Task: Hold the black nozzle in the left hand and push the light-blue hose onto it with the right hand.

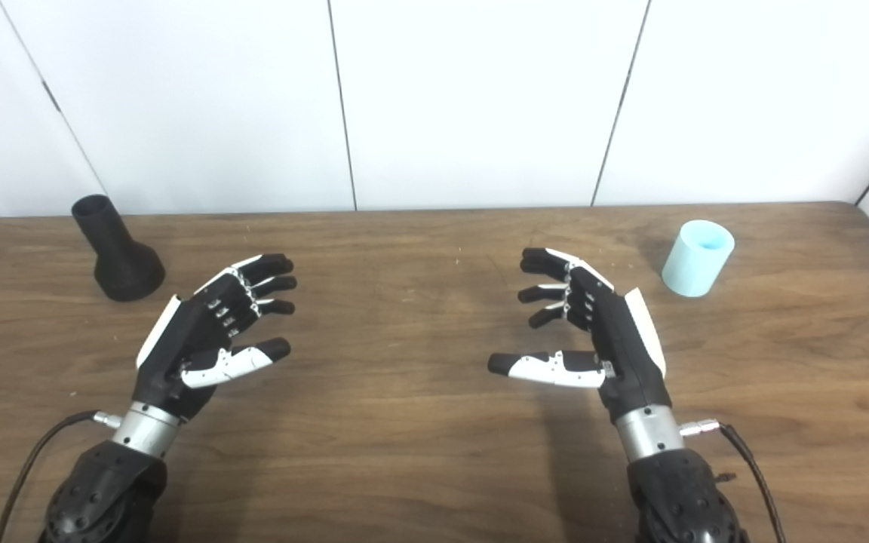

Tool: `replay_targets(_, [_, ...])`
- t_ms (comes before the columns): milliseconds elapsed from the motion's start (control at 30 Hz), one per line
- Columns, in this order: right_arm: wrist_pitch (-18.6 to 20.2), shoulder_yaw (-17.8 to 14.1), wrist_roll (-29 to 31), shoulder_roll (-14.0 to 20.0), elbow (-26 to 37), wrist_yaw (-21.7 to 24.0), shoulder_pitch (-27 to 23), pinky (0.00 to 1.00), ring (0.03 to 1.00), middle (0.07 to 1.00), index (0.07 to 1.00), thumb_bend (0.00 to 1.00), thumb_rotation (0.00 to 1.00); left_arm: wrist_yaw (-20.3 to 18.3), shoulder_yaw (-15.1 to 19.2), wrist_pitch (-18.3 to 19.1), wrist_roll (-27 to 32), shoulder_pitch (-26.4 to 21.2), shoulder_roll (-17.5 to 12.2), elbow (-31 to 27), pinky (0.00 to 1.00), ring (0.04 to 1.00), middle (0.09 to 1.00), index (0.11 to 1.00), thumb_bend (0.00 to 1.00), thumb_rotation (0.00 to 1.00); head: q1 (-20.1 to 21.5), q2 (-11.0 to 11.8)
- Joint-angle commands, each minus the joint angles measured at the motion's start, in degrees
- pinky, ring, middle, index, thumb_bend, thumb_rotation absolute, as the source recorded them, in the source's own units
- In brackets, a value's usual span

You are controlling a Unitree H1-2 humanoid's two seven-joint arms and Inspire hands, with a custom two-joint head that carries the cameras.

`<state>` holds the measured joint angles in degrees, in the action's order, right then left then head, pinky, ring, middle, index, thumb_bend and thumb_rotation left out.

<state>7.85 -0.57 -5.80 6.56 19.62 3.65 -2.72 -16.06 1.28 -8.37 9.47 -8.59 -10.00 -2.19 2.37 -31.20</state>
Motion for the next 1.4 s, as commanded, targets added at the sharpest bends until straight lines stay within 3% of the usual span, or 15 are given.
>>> replay_targets(0, [-1.23, -0.38, 0.43, 0.0, 1.62, -0.46, -1.66, 0.51, 0.654, 0.769, 0.773, 0.81, 0.11, 0.23, 0.33, -0.93, 0.81, -1.75, -0.52, -1.54, 0.67, 0.795, 0.819, 0.746, 0.68, 0.19, 0.08, -0.02])
replay_targets(600, [-0.58, -0.33, 0.43, 0.17, 1.81, -0.26, -1.78, 0.51, 0.654, 0.768, 0.774, 0.81, 0.1, -0.12, 0.3, -0.01, 2.03, -1.71, -0.45, -1.89, 0.7, 0.812, 0.826, 0.805, 0.71, 0.25, -1.1, -0.28])
replay_targets(733, [-1.17, -0.73, 1.11, 0.68, 1.27, -0.01, -1.61, 0.51, 0.656, 0.77, 0.775, 0.8, 0.1, 0.62, -0.35, 0.02, 0.52, -1.63, 0.21, -2.31, 0.7, 0.804, 0.83, 0.89, 0.71, 0.25, -5.97, 0.79])
replay_targets(767, [-1.59, -1.0, 1.51, 1.04, 0.97, 0.17, -1.47, 0.51, 0.657, 0.77, 0.776, 0.8, 0.1, 0.99, -0.67, -0.3, -0.21, -1.68, 0.62, -1.95, 0.69, 0.797, 0.828, 0.896, 0.71, 0.25, -9.61, 1.75])
replay_targets(867, [-3.49, -2.2, 3.34, 2.55, -0.72, 0.94, -1.02, 0.51, 0.662, 0.777, 0.783, 0.79, 0.1, 2.36, -1.66, -0.96, -2.89, -1.75, 2.05, -1.03, 0.67, 0.777, 0.81, 0.876, 0.72, 0.26, -14.28, 3.96])
replay_targets(1000, [-5.04, -2.95, 4.6, 3.45, -2.16, 1.49, -0.85, 0.51, 0.664, 0.779, 0.785, 0.8, 0.11, 3.19, -2.13, -1.02, -4.14, -1.75, 2.8, -0.74, 0.65, 0.761, 0.797, 0.855, 0.73, 0.26, -15.32, 4.52])
replay_targets(1033, [-5.27, -3.43, 5.45, 3.97, -2.88, 1.75, -0.82, 0.51, 0.664, 0.779, 0.784, 0.8, 0.11, 3.59, -2.4, -1.12, -4.78, -1.88, 3.42, -0.18, 0.65, 0.759, 0.795, 0.853, 0.73, 0.26, -20.55, 7.6])
replay_targets(1200, [-9.54, -4.21, 8.25, 4.83, -6.3, 2.38, -1.21, 0.52, 0.682, 0.782, 0.797, 0.77, 0.04, 5.14, -2.85, -0.9, -6.61, -2.28, 4.61, 0.75, 0.62, 0.743, 0.779, 0.836, 0.76, 0.26, -22.05, 8.87])
replay_targets(1367, [-11.99, -4.31, 8.23, 4.91, -8.07, 2.18, -1.7, 0.5, 0.668, 0.789, 0.804, 0.76, 0.03, 7.6, -0.69, 1.83, -8.39, -2.74, 3.41, -2.52, 0.6, 0.742, 0.775, 0.81, 0.74, 0.22, -23.67, 10.12])
